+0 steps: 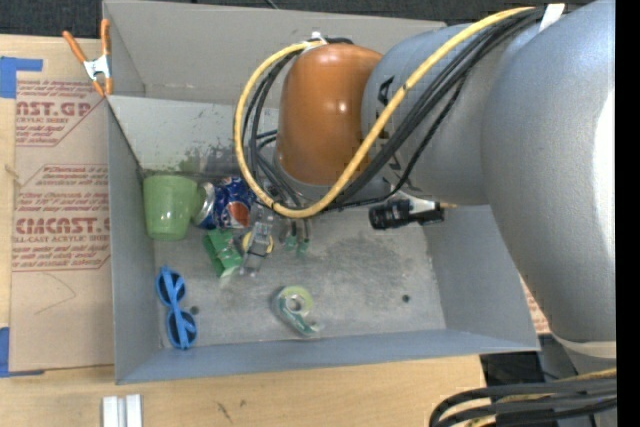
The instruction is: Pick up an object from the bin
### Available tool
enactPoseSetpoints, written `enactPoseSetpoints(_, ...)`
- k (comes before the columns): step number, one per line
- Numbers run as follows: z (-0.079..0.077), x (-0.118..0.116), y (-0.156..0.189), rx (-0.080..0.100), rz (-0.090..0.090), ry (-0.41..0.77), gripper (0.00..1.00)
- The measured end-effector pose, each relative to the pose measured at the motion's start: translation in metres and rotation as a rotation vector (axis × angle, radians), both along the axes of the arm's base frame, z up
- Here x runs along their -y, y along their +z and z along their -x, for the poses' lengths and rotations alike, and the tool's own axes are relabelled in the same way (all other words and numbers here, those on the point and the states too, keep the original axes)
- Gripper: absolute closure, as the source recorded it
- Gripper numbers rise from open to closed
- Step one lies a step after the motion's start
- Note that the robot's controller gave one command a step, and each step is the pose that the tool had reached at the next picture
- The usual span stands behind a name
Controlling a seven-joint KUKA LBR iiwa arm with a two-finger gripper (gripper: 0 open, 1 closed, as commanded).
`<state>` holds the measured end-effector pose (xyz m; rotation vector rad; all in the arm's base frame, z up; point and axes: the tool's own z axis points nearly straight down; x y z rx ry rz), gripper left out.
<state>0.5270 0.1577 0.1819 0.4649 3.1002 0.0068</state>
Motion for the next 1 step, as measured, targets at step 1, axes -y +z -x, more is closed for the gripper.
enactPoseSetpoints(1,-0.0006,-0.0143,0.0493,-0.002,0.001,0.011,1.00)
